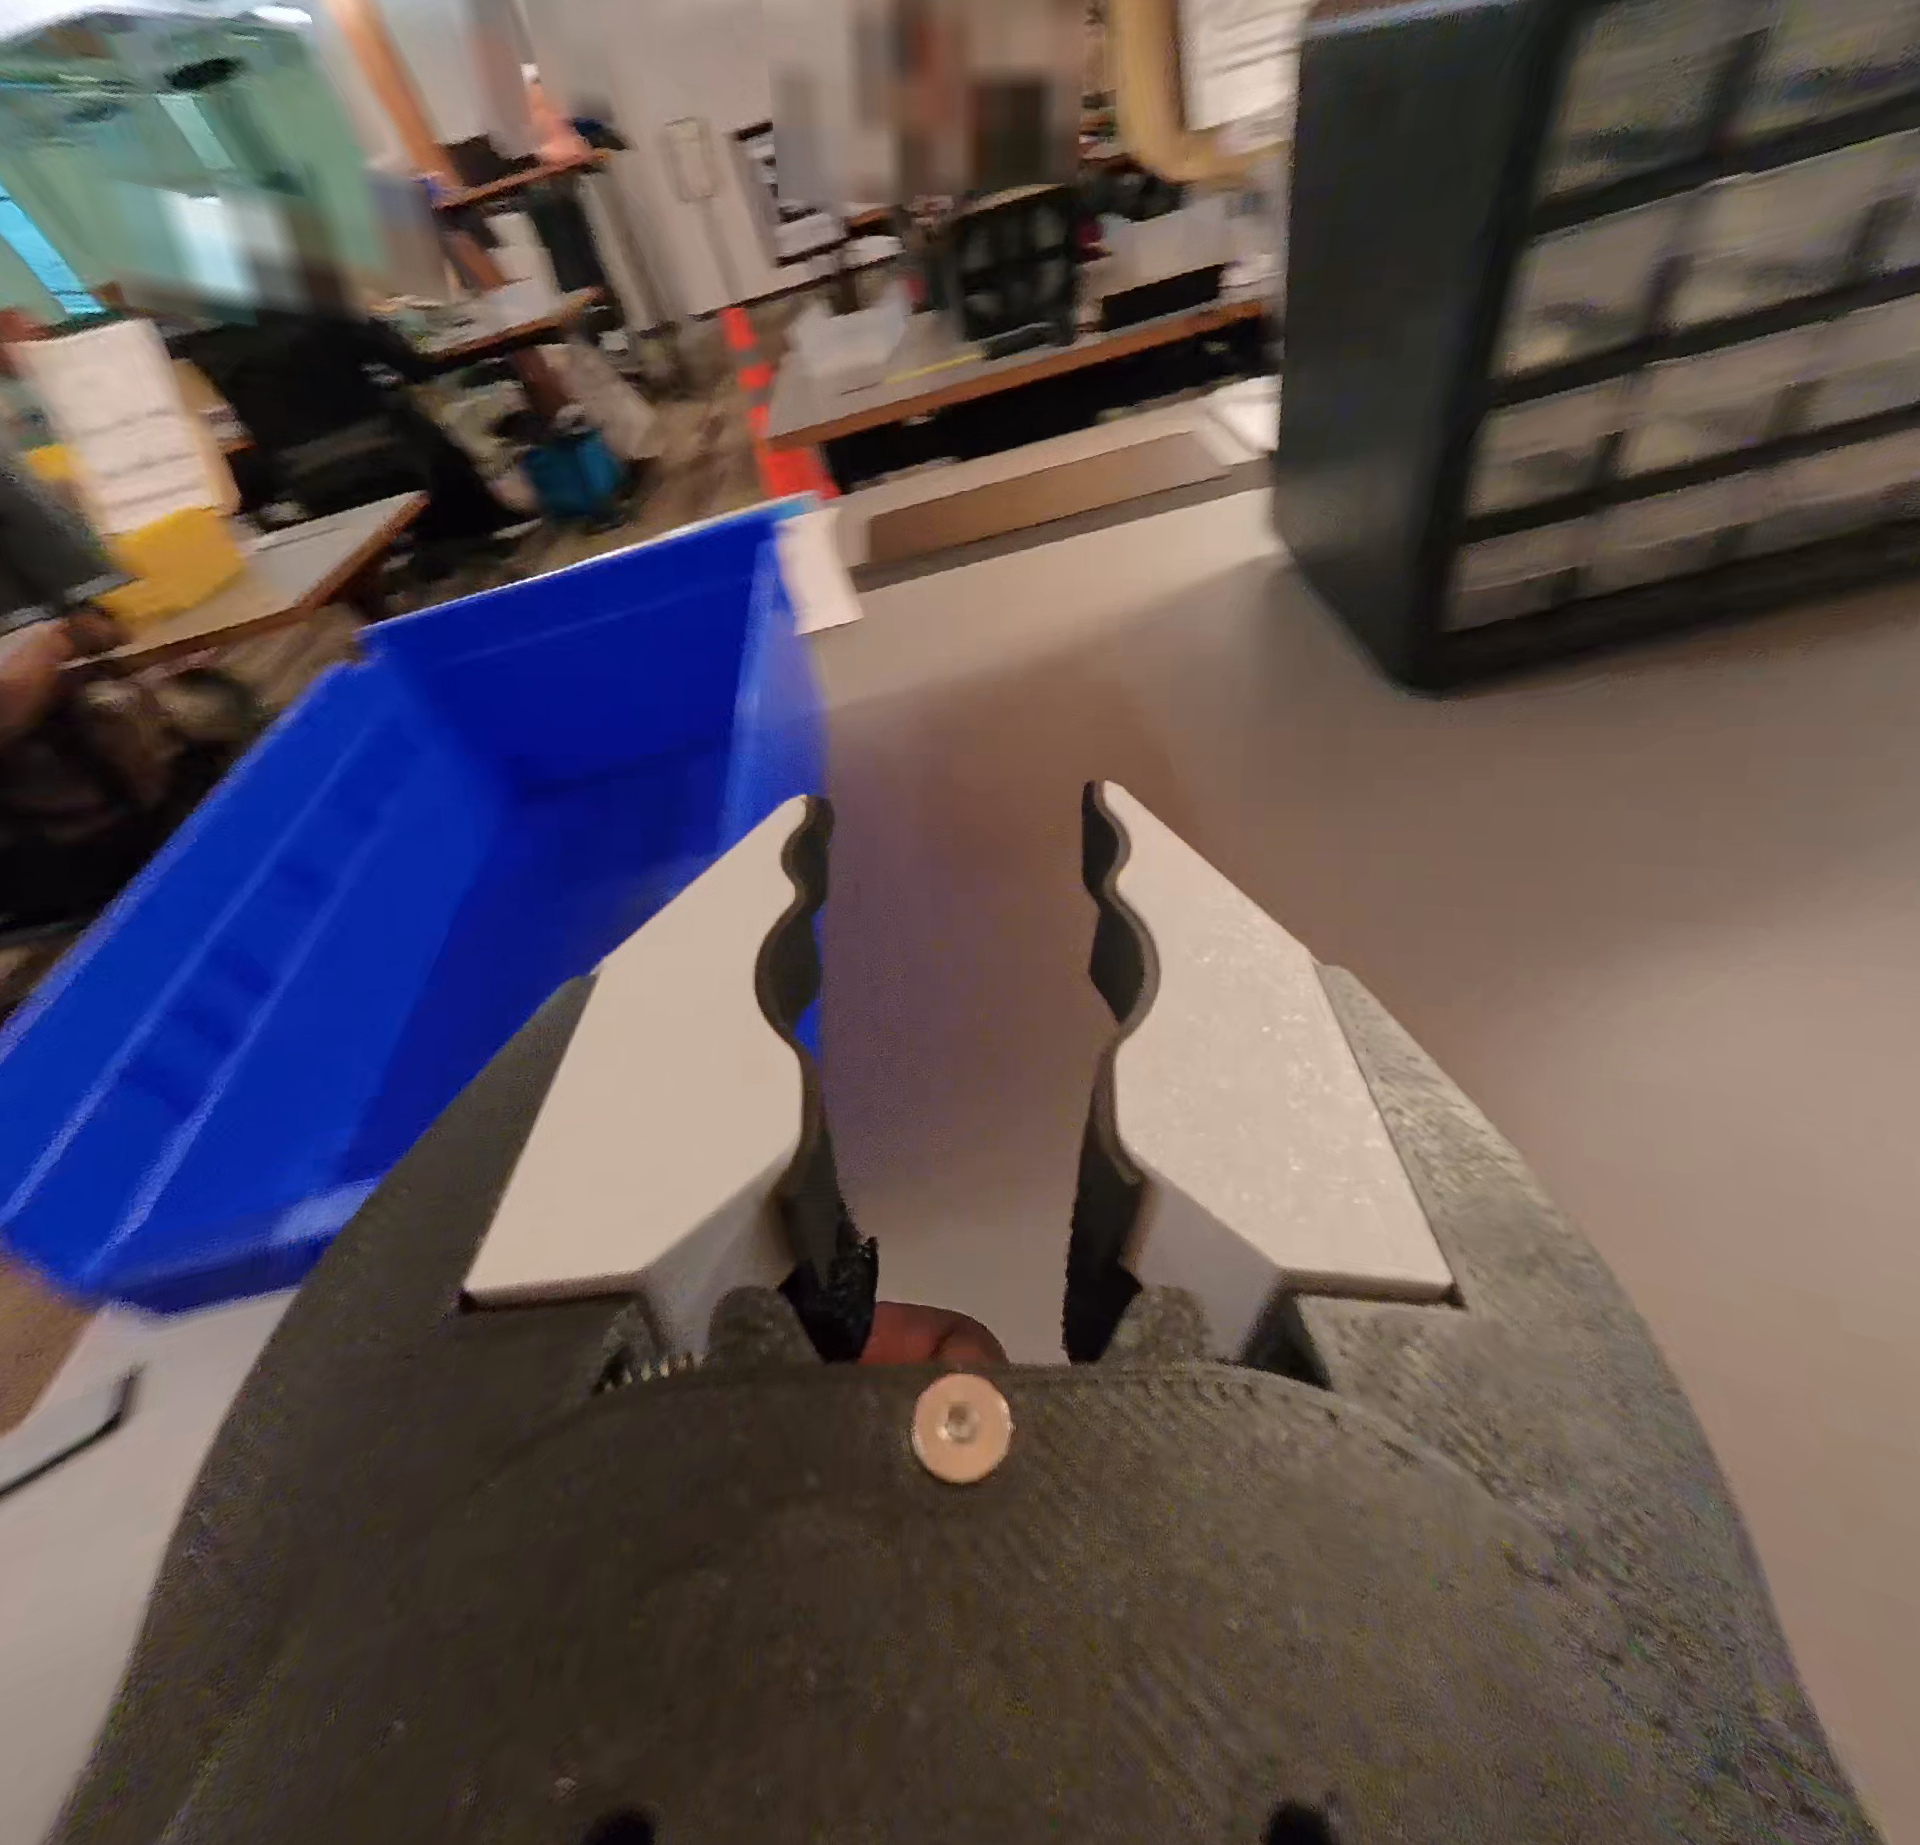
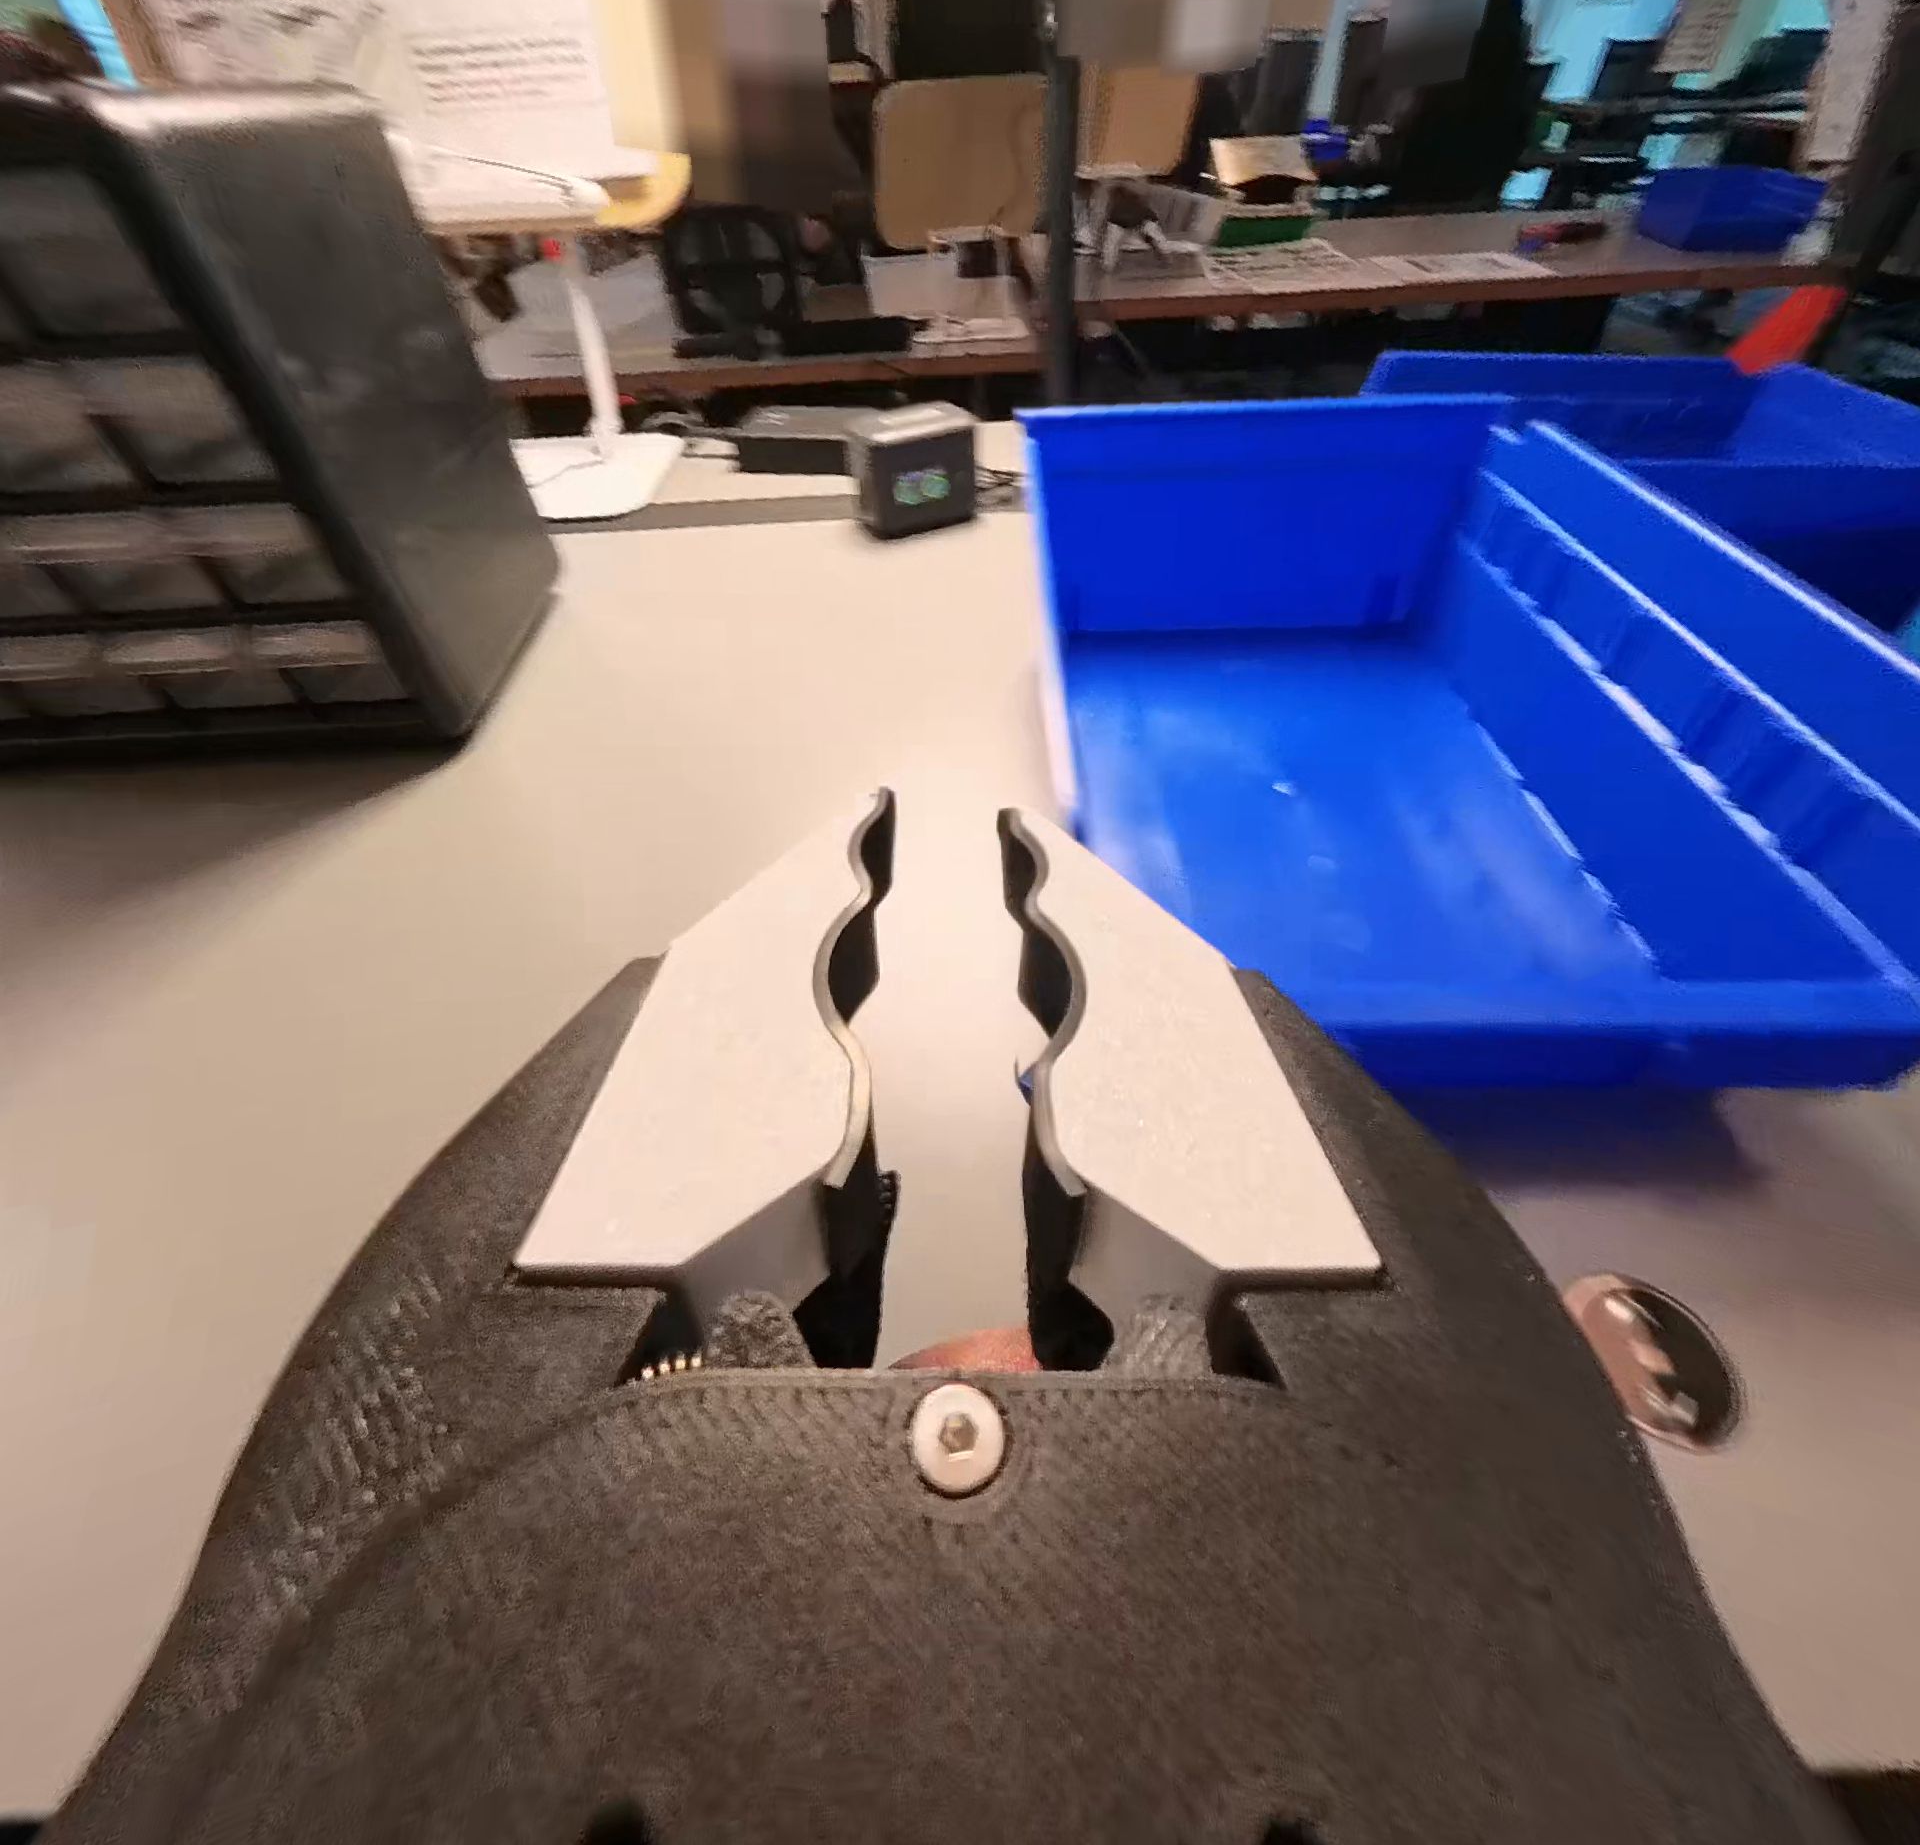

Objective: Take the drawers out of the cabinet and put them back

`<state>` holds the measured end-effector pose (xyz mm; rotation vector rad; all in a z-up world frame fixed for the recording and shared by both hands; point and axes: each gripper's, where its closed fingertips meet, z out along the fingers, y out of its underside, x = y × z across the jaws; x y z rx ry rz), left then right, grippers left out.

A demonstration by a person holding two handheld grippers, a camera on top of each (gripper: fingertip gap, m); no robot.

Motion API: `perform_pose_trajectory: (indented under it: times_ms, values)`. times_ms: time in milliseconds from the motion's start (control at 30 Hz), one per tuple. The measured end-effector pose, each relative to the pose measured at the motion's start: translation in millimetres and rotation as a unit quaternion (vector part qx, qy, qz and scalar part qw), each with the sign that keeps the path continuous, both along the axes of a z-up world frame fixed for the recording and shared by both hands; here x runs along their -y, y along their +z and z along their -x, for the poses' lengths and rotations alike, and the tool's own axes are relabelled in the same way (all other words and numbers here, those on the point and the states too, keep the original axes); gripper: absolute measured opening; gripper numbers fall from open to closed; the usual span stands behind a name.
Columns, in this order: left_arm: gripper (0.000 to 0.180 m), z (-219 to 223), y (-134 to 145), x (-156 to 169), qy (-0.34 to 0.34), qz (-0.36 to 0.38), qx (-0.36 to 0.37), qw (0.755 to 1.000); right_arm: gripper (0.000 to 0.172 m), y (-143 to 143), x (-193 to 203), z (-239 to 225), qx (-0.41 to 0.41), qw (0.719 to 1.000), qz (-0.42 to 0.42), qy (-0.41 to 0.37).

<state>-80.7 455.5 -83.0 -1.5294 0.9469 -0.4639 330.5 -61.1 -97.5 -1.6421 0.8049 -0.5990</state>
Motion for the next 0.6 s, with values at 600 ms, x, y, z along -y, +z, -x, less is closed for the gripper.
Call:
perform_pose_trajectory:
  times_ms: [600]
  values:
    - [0.075, -192.9, -10.5, 60.2, -0.292, 0.104, 0.185, 0.933, 0.03, 32.4, -286.9, 42.2, -0.061, 0.928, -0.156, 0.334]
